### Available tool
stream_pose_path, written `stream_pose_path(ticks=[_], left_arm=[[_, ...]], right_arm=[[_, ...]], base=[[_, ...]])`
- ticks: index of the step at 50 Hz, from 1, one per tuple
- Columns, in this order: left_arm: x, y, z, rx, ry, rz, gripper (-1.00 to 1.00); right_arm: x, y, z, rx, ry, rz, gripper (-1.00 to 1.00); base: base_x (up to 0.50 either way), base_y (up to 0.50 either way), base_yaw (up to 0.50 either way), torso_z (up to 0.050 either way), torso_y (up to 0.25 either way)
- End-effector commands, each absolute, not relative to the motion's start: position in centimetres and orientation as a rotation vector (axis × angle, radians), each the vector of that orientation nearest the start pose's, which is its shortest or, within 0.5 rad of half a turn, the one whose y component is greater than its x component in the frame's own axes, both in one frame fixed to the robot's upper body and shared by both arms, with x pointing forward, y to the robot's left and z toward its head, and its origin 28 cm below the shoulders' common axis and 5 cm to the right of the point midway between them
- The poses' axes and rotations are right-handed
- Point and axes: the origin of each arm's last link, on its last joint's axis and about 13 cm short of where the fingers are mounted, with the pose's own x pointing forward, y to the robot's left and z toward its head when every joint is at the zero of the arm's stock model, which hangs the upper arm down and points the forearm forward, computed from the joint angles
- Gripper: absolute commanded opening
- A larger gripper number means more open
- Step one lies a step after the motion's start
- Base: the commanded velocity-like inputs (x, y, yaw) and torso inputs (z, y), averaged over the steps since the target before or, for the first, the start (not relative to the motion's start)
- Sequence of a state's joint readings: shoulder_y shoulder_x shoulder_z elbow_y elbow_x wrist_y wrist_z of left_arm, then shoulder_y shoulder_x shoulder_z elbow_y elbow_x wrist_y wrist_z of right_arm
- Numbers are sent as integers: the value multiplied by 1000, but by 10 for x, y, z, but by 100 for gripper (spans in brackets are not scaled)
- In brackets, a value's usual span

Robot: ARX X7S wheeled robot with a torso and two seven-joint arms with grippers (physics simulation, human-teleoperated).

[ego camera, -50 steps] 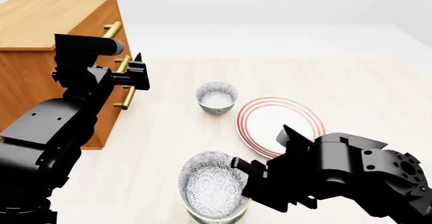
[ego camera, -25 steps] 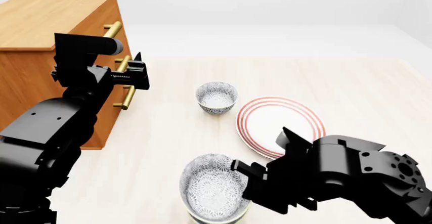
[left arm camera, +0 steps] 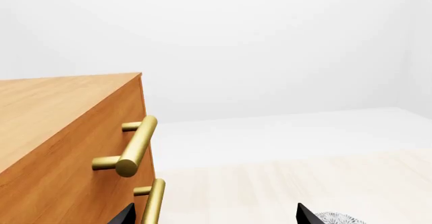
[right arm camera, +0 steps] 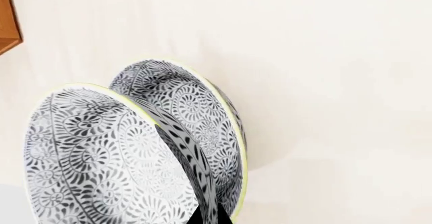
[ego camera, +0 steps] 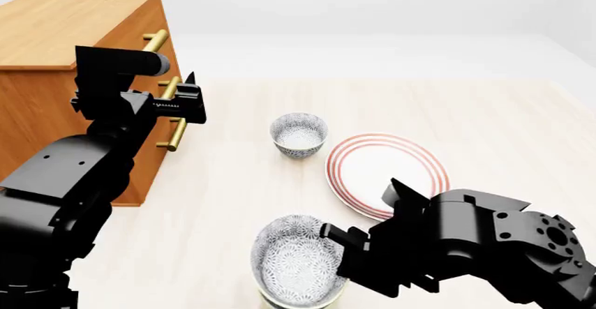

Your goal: Stack the bowl in the middle on the bowl at the back.

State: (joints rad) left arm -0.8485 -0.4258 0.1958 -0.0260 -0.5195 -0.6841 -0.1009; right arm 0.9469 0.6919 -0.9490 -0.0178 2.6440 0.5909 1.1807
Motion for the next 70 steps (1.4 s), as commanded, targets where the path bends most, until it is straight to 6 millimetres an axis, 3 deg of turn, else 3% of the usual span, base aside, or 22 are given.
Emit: stream_pose_path(ticks=[1,5,6,7,8,17,18,29,51,60,70], left_arm=[[338,272,210,43,-54,-79,100],[338,272,209,43,-54,-78,100],[338,272,209,42,-53,-78,100],[338,272,209,42,-53,-78,100],[338,272,209,43,-53,-78,100],[339,272,208,43,-51,-77,100],[339,272,209,43,-52,-78,100],[339,271,209,42,-54,-83,100],[330,266,224,47,-82,-130,100],[302,263,238,74,-113,-183,100],[261,271,264,92,-121,-223,100]], right_arm=[[259,-92,203,581,1328,199,-100],[259,-92,202,578,1330,197,-100],[259,-92,202,578,1331,198,100],[259,-91,202,577,1332,199,100],[259,-91,201,577,1333,200,-100],[260,-91,200,575,1334,200,-100],[259,-91,200,574,1334,200,100],[258,-91,207,571,1318,215,100],[239,-105,278,530,1052,164,100],[228,-119,296,483,872,107,100],[205,-138,316,292,627,54,100]], base=[[0,0,0,0,0],[0,0,0,0,0],[0,0,0,0,0],[0,0,0,0,0],[0,0,0,0,0],[0,0,0,0,0],[0,0,0,0,10],[0,0,0,0,0],[0,0,0,0,0],[0,0,0,0,0],[0,0,0,0,0]])
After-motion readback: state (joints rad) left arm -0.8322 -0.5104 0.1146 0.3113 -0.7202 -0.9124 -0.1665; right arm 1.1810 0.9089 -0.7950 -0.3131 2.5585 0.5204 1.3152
